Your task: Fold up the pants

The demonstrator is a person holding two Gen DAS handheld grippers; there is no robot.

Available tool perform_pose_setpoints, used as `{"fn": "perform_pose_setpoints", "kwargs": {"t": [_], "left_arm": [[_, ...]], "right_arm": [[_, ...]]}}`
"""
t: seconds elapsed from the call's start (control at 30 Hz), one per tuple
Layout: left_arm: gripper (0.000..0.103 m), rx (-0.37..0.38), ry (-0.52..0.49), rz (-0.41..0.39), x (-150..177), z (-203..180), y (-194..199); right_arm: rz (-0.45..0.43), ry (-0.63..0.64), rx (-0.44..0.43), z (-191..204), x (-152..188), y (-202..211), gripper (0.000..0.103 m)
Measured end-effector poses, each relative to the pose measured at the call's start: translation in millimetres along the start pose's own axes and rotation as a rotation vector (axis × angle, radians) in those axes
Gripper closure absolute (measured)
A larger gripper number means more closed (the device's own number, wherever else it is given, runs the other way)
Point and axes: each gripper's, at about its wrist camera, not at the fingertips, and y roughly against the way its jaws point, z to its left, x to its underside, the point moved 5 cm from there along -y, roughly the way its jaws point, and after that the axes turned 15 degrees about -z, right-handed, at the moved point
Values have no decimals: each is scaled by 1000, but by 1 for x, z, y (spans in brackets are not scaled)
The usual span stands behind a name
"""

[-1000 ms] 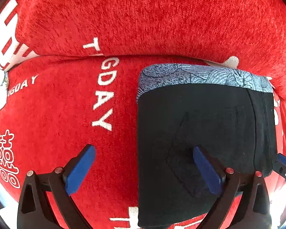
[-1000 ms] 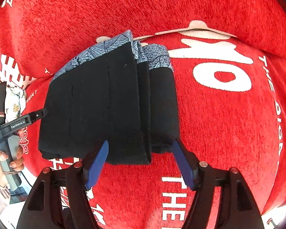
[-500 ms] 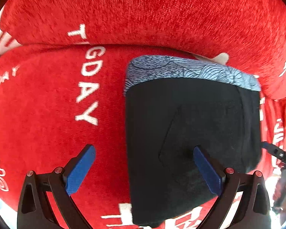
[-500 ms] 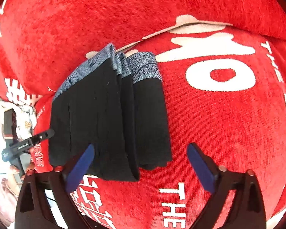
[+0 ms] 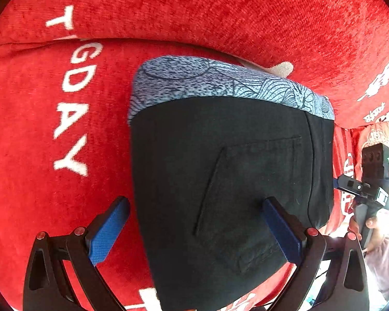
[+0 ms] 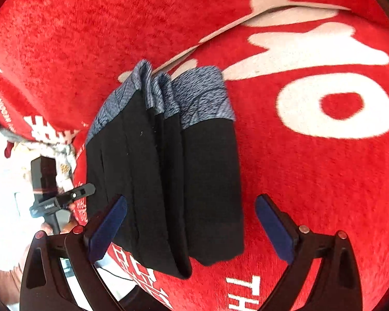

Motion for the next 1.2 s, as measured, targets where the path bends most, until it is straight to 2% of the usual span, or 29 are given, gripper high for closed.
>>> {"fn": "perform_pose_setpoints", "kwargs": {"t": [0.13,0.23,0.33,0.4,0.43,0.47,0.5,0.53,0.57,0.6,0.63,0.7,0.93,1.13,1.17,1.2], "left_arm": [[0,11,-21,-21,-1,-12,-9],[0,23,-12,-31,-2,-14,-16],[0,21,19,-40,-2,-18,-21],[1,9,22,-37,-2,-19,-22],[7,6,25,-37,-3,-23,-25],[11,18,25,-43,-3,-28,-24],[19,24,16,-56,-3,-36,-20],[30,36,6,-67,-3,-38,-14],[36,46,-4,-81,-3,-42,-7],[46,56,-12,-94,-4,-43,1],[51,65,-15,-102,-4,-44,7],[54,80,-20,-112,-1,-47,20],[54,75,-48,-129,16,-51,64],[54,8,-40,-167,56,-18,106],[54,-28,-51,-170,66,-7,111],[49,-59,-56,-168,72,1,111]], "right_arm": [[46,29,-46,6,0,-16,5],[57,47,-40,8,-4,-28,9],[41,22,-25,6,-10,-32,16],[39,-2,-17,3,-12,-32,30],[43,-13,-25,3,-12,-31,35],[43,-22,-41,5,-12,-28,46],[39,-35,-61,8,-11,-24,53],[35,-38,-72,12,-11,-20,55],[30,-38,-79,14,-11,-16,58],[23,-38,-87,18,-11,-12,60],[14,-39,-97,24,-10,-6,61],[3,-45,-113,32,-8,1,63],[17,-65,-178,71,22,22,64],[42,-71,-221,109,72,17,64],[48,-56,-216,112,82,11,64],[55,-47,-208,113,89,6,64]]}}
